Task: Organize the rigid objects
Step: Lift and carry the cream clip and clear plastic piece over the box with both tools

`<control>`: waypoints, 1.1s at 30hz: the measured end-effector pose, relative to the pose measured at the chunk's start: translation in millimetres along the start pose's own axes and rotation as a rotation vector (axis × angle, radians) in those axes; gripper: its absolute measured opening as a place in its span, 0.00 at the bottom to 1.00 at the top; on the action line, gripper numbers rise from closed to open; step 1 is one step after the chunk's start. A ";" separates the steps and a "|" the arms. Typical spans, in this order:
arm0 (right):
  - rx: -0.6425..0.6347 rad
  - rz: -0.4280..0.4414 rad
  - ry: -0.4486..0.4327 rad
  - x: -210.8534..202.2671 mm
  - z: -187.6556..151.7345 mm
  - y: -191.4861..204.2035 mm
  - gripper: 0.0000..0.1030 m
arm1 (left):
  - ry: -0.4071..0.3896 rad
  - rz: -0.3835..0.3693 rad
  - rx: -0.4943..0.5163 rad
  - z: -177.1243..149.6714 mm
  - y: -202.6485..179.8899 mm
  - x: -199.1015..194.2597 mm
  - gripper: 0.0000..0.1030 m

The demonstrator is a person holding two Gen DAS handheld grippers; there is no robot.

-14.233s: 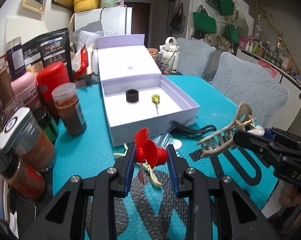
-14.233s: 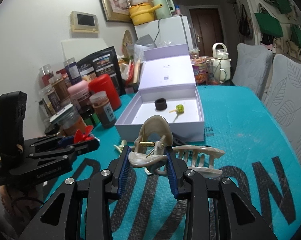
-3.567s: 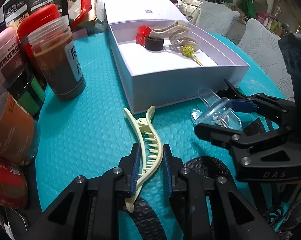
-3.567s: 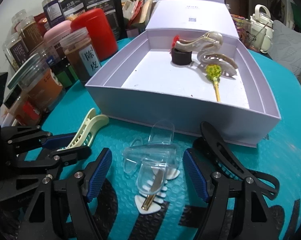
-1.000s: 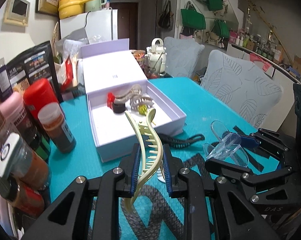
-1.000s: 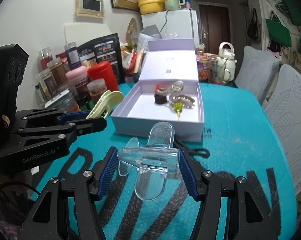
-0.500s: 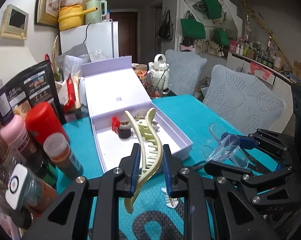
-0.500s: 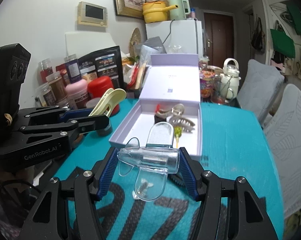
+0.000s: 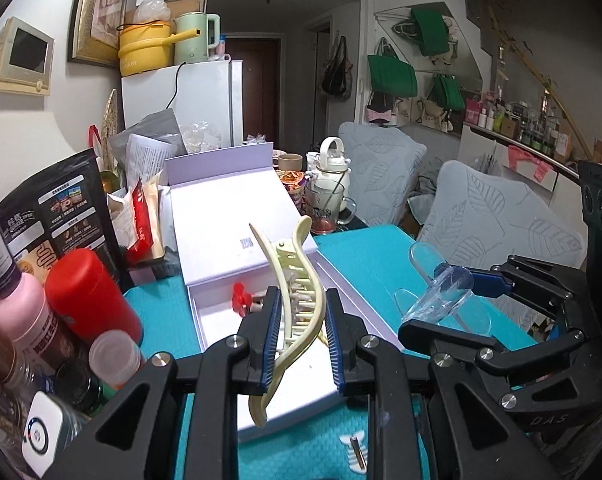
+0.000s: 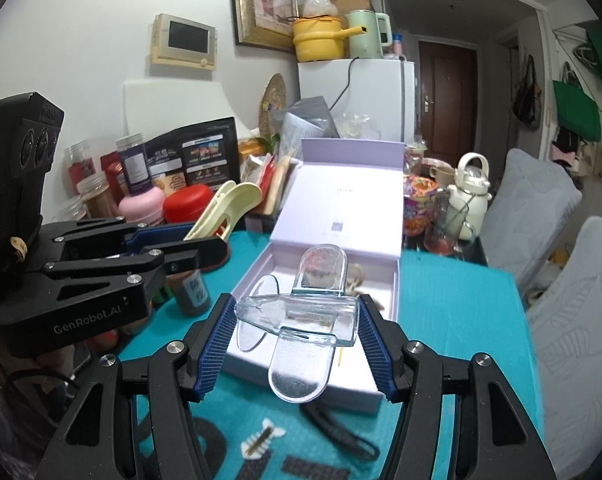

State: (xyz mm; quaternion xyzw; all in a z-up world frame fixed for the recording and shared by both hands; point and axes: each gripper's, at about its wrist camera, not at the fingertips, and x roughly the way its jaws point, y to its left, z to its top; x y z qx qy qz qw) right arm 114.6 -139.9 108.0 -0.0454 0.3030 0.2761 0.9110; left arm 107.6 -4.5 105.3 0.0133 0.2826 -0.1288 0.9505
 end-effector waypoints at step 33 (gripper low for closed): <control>0.059 0.025 0.096 135.0 42.0 -60.2 0.59 | 0.093 0.111 -0.090 29.0 55.0 124.4 0.21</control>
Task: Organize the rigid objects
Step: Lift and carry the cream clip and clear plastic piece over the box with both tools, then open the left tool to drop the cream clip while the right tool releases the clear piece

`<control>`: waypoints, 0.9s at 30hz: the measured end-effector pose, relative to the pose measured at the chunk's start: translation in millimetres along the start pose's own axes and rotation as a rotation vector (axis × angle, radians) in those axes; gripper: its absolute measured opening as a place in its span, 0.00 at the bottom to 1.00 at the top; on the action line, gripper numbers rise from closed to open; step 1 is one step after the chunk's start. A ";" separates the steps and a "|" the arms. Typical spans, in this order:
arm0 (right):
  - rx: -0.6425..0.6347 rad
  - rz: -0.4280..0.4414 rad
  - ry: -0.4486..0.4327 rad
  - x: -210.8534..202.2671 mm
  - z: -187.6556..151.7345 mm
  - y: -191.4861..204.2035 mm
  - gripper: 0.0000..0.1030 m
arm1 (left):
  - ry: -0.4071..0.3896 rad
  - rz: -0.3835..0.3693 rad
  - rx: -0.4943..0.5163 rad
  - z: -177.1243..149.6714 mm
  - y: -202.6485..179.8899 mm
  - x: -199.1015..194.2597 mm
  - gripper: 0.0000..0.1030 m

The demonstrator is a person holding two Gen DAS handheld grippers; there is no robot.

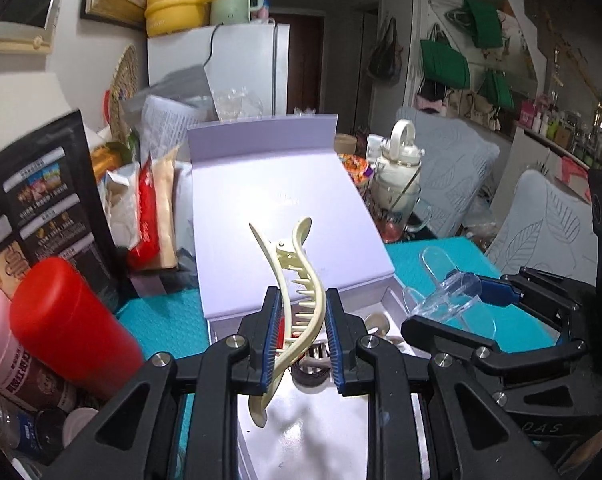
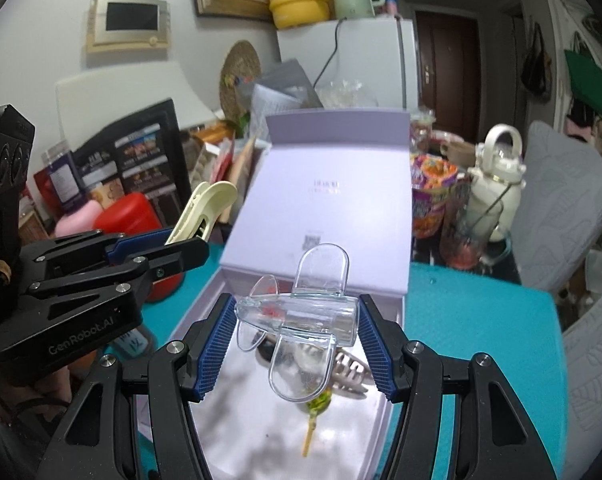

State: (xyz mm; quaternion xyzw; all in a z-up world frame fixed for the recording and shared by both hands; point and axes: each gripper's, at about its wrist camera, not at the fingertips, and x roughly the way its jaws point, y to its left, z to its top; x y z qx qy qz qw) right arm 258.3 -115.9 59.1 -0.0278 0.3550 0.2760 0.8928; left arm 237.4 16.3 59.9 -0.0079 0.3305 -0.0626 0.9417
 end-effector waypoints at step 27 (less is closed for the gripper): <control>0.075 -0.012 0.149 72.0 -24.5 -37.3 0.59 | 0.222 -0.007 -0.001 -30.5 6.4 80.1 0.21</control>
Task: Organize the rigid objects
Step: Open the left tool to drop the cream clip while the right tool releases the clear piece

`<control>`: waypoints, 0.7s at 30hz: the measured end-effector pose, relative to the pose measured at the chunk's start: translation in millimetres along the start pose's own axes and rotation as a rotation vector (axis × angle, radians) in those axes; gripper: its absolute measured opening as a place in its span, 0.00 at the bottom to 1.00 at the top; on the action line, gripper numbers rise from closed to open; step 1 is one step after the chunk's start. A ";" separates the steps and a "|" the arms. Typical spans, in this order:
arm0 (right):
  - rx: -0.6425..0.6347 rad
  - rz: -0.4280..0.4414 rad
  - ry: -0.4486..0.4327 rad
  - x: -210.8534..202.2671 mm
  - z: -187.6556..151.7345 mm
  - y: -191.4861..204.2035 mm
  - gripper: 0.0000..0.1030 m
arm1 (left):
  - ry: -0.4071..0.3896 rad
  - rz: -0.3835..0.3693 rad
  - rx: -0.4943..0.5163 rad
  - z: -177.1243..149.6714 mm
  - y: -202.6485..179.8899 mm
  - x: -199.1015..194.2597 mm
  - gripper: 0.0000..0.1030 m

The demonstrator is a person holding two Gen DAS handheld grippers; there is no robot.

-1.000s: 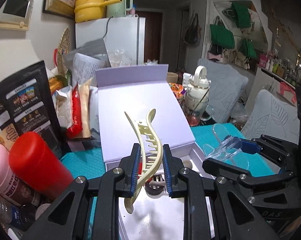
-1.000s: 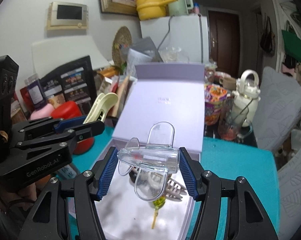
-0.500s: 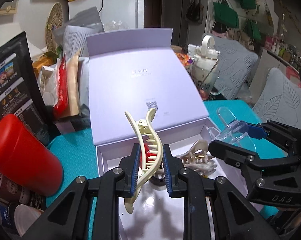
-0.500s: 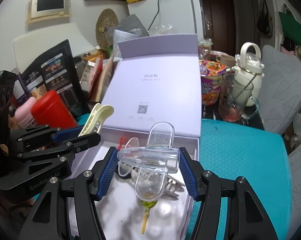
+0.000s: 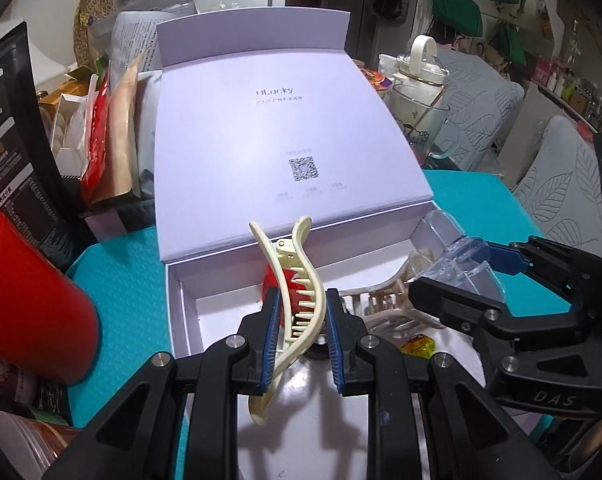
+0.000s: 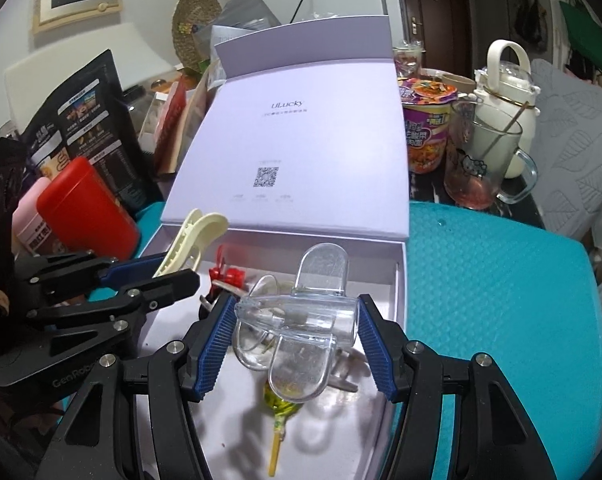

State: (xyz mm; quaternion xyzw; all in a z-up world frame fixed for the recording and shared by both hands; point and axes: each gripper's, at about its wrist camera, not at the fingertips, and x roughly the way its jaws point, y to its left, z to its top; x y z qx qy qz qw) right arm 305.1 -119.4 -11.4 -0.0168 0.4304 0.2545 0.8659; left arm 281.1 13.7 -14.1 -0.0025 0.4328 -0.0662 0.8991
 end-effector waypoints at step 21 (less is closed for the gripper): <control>0.001 -0.016 0.015 7.0 -3.6 -1.0 0.59 | 0.040 0.007 0.058 -0.3 -5.0 18.2 0.21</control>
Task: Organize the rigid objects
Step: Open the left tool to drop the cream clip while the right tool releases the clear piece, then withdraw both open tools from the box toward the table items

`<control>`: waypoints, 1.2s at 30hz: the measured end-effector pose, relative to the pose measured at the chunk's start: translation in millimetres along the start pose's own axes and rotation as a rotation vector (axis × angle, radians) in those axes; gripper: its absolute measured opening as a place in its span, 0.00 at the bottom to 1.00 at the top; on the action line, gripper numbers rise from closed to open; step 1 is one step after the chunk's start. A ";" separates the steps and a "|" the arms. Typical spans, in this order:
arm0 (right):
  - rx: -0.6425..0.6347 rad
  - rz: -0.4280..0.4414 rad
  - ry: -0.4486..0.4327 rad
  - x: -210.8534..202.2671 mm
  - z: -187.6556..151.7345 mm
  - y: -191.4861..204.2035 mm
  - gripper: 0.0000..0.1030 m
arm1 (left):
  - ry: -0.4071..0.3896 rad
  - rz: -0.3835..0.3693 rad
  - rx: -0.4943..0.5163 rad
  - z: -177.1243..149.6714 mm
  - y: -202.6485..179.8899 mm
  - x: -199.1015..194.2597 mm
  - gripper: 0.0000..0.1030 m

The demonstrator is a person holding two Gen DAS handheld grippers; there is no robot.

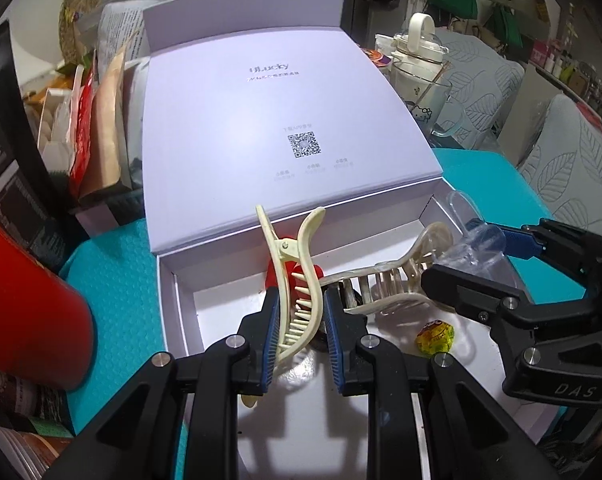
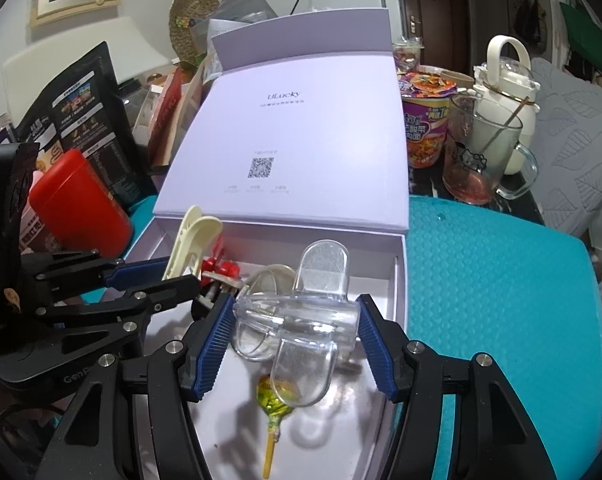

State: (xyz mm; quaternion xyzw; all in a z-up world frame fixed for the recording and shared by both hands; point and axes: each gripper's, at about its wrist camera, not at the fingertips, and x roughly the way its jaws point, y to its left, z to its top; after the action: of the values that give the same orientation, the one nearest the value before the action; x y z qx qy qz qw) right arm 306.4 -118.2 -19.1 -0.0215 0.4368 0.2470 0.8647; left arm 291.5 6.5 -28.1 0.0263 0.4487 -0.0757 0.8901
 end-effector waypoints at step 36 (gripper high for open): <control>-0.031 -0.061 -0.045 -34.1 7.3 10.8 0.69 | -0.061 0.023 -0.070 9.4 11.1 -46.4 0.59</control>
State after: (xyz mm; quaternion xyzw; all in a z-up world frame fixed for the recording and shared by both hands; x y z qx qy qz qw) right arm 290.1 -120.8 13.4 -0.0428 0.4124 0.2280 0.8810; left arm 273.5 21.5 14.4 -0.0020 0.4235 -0.0508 0.9045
